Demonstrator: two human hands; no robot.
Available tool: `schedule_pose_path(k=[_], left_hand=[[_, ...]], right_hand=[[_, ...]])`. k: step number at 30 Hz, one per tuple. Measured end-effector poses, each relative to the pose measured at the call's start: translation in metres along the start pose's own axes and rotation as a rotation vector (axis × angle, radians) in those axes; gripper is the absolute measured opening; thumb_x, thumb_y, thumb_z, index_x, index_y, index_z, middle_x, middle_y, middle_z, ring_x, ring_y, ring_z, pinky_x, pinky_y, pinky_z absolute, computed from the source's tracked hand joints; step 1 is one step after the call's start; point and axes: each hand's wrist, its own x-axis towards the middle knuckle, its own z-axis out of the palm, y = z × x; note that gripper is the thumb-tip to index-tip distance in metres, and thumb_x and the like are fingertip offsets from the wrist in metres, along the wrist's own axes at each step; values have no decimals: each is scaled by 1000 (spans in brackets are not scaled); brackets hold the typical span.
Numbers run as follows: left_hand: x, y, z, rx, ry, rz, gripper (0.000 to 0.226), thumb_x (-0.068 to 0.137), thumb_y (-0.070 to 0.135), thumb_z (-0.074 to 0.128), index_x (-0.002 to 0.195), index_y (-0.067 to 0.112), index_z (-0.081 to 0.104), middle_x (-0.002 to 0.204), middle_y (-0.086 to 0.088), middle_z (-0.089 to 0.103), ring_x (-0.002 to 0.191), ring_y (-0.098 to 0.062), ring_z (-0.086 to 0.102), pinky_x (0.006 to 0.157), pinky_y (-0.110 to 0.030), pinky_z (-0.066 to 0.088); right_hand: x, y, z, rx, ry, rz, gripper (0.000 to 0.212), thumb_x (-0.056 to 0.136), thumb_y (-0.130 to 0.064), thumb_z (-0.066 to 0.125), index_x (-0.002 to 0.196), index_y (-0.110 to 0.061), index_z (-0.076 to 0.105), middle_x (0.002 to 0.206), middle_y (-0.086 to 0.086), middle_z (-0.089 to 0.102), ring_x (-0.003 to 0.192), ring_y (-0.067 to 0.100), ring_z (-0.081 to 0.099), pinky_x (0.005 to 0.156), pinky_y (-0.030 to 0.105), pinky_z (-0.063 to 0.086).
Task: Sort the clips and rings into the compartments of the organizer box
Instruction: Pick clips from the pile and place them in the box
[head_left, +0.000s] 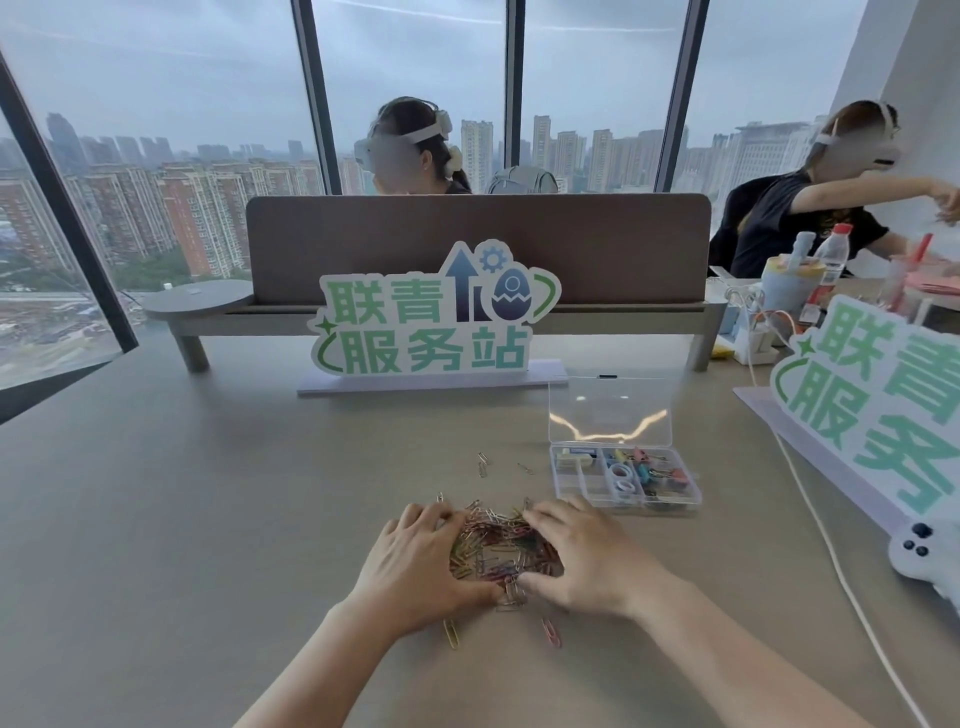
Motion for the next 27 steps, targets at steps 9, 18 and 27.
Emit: schedule_pose_path(k=[9,18,27], left_hand=[[14,17,-5,-95,-36,4,72,74,69,50,135,33,39,127,8,41,121,-16,39,96,-31,42],[31,29,-7,-152,-57,20,24,88,30,47,104,18,60,108,-2,49,95,-28,57,77,-37,49],[37,30,-3,-317,28,-85,13,82,17,52,78,15,65,80,-1,52,84,-28,57,64,-29,41]], right_hand=[[22,-13,-6,135,-108,117,73,86,-54,55,146,-20,32,139,4,36,126,25,43,101,41,44],[41,-25,-9,187,-80,164,15,90,-16,51,102,-11,57,111,12,49,96,34,58,79,40,48],[44,-22,0,289,98,175,12,86,-8,53,88,-7,64,95,12,58,91,31,57,67,30,35]])
